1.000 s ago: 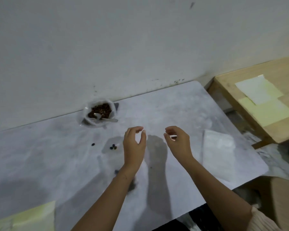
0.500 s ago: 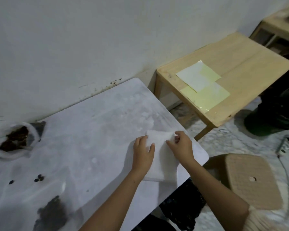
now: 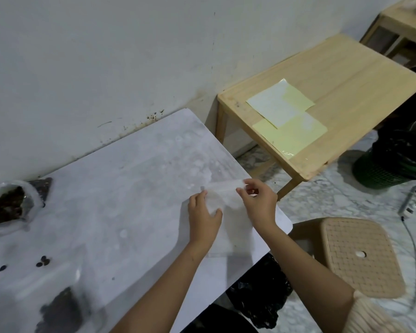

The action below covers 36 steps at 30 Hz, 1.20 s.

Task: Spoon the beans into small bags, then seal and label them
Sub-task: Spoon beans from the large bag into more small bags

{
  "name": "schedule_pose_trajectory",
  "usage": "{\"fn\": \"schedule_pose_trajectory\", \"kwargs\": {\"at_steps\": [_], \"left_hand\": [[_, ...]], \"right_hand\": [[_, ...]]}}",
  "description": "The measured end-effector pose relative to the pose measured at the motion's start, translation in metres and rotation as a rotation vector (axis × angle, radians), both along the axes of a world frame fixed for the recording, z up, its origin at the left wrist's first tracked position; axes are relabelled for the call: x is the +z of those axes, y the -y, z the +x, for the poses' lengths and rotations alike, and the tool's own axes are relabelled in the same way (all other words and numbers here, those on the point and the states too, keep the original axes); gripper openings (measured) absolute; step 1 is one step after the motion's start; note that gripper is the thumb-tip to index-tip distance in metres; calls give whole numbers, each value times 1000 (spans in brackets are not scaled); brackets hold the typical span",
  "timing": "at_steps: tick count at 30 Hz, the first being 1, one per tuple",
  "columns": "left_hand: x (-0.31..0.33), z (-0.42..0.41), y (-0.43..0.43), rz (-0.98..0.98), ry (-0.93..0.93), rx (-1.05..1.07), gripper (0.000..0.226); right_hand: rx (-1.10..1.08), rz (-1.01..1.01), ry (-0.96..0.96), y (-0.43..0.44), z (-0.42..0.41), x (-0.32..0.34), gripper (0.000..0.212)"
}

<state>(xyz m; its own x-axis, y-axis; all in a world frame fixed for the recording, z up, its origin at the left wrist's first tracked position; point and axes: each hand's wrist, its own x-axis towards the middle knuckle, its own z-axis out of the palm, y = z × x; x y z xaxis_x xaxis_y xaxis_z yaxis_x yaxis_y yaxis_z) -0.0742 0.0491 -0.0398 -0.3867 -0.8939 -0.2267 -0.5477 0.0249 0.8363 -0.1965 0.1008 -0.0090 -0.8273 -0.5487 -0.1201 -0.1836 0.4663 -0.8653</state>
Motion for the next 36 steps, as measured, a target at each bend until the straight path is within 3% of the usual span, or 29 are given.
{"fn": "schedule_pose_trajectory", "kwargs": {"at_steps": [11, 16, 21, 27, 36], "left_hand": [[1, -5, 2, -14, 53, -15, 60], [15, -4, 13, -54, 37, -22, 60], [55, 20, 45, -190, -62, 42, 45], [125, 99, 93, -73, -192, -32, 12], [204, 286, 121, 35, -202, 281, 21]], "right_hand": [[38, -16, -95, 5, -1, 7, 7], [173, -83, 4, 12, -1, 27, 11], [239, -178, 55, 40, 10, 59, 10], [542, -224, 83, 103, 62, 100, 11], [946, -320, 92, 187, 231, 152, 5]]}}
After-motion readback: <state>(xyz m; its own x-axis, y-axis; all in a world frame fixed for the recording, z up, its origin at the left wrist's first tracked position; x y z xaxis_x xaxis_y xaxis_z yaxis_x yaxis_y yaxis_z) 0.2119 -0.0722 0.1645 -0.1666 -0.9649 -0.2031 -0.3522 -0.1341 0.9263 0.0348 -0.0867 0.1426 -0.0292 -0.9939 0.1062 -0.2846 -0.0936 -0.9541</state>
